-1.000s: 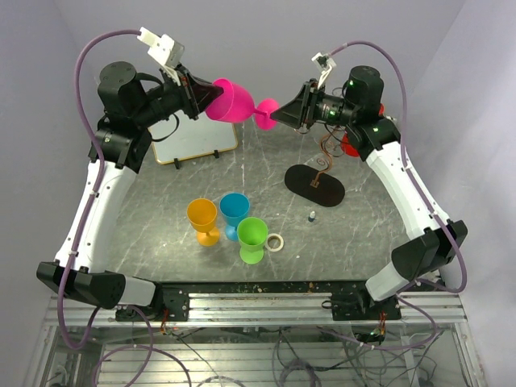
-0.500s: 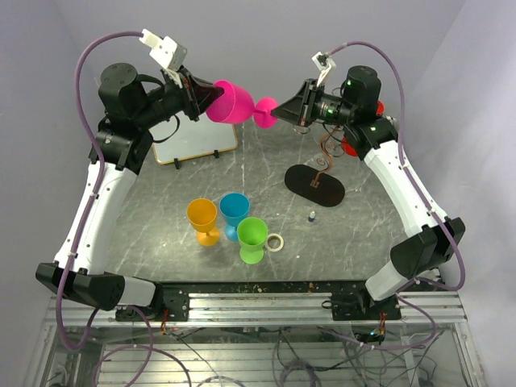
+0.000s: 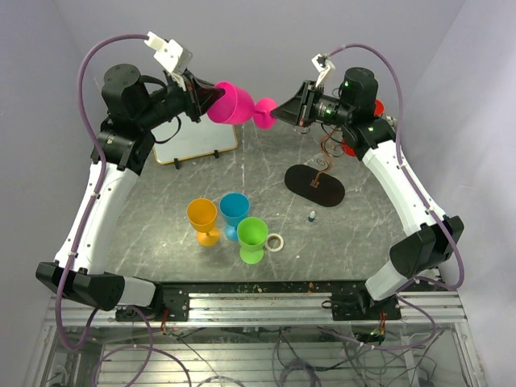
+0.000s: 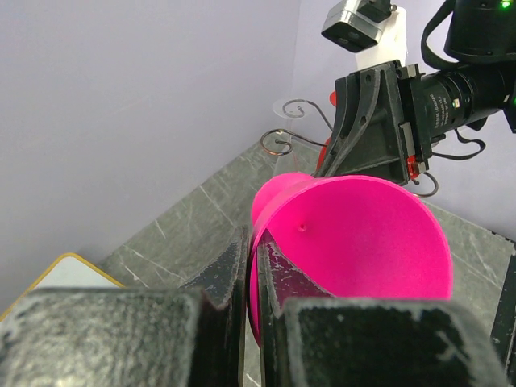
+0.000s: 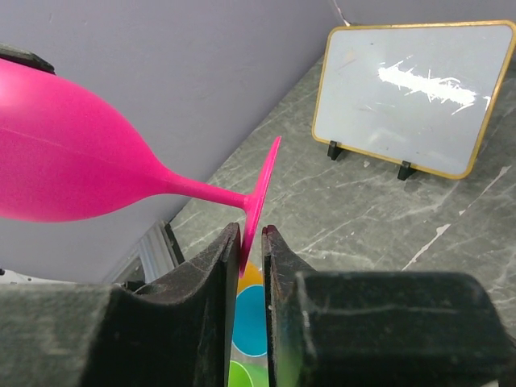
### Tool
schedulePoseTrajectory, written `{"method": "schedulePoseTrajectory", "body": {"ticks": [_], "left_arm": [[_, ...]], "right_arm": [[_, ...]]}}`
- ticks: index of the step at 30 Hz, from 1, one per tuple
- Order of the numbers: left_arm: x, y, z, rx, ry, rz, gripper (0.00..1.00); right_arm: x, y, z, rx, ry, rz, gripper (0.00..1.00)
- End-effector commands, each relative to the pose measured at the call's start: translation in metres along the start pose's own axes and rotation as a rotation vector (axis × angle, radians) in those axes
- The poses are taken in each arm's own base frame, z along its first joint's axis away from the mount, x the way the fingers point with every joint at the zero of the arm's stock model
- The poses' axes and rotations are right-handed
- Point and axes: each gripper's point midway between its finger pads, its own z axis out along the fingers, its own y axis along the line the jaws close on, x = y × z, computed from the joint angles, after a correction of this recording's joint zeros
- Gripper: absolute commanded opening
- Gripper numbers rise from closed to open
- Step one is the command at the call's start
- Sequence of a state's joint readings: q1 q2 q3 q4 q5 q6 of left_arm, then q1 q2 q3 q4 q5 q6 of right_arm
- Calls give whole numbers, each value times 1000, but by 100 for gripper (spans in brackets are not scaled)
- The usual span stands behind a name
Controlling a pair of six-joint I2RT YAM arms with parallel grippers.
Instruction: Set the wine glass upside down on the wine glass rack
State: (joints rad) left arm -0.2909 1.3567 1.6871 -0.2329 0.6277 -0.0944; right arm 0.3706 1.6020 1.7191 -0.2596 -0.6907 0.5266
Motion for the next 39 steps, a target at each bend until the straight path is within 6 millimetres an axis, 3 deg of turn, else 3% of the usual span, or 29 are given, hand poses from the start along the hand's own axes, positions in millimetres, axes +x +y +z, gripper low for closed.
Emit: {"method": "schedulePoseTrajectory", "body": {"ticks": [1, 16, 26, 32, 35, 39], "left_arm": [[-13, -6, -4, 6, -24, 74, 7], [2, -9, -1, 30, 16, 136, 7], [8, -8, 2, 30, 32, 156, 7], [10, -10, 1, 35, 35, 160, 7], [9, -12, -1, 38, 35, 156, 12], [10, -12, -2, 27, 36, 139, 21]], "right_arm": [[7, -14, 6, 37, 7, 38, 17], [14, -13, 15, -13, 33, 95, 19], [18, -16, 18, -19, 43, 115, 26], [18, -20, 18, -1, 41, 108, 12], [14, -23, 15, 12, 33, 99, 0], [4, -30, 6, 30, 10, 95, 0]]}}
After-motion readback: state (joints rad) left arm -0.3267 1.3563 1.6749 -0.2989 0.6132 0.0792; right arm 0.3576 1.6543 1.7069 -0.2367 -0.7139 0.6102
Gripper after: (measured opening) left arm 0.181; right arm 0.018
